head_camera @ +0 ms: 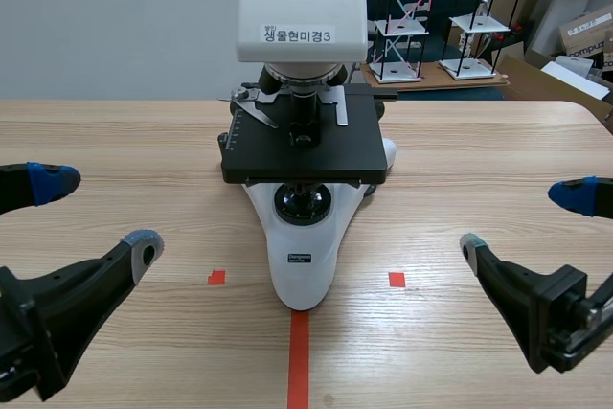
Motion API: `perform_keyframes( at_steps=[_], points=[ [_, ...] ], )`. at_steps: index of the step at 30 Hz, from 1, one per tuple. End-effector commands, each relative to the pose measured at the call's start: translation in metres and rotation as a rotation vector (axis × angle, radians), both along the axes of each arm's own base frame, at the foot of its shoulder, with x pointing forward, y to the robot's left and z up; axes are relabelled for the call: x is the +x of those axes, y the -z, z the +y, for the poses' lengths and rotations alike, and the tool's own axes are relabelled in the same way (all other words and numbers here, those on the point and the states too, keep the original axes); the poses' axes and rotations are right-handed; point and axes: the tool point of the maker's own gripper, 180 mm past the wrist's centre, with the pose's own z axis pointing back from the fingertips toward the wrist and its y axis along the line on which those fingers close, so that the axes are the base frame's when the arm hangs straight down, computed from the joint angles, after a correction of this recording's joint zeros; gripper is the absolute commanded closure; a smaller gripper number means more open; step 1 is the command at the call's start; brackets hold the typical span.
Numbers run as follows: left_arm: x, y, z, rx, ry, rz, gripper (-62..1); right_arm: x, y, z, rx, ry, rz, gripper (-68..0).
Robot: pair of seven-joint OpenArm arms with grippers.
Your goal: Point at the stage clip
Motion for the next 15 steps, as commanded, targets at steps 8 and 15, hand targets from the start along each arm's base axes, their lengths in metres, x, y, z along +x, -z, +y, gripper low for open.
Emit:
perform_keyframes(
  at_steps=[8,15],
  points=[
    [-0.0007,-0.0044,-0.0024,-0.022,-0.003,-0.009,-62.3,0.004,-0.0095,-0.0008,0.005,-0.002,-0.032,-60.8],
    [-0.0007,-0.0043,-0.0024,-0.022,-0.003,-0.009,-62.3,0.004,-0.0095,-0.0008,0.005,-0.002,-0.032,-60.8]
  ],
)
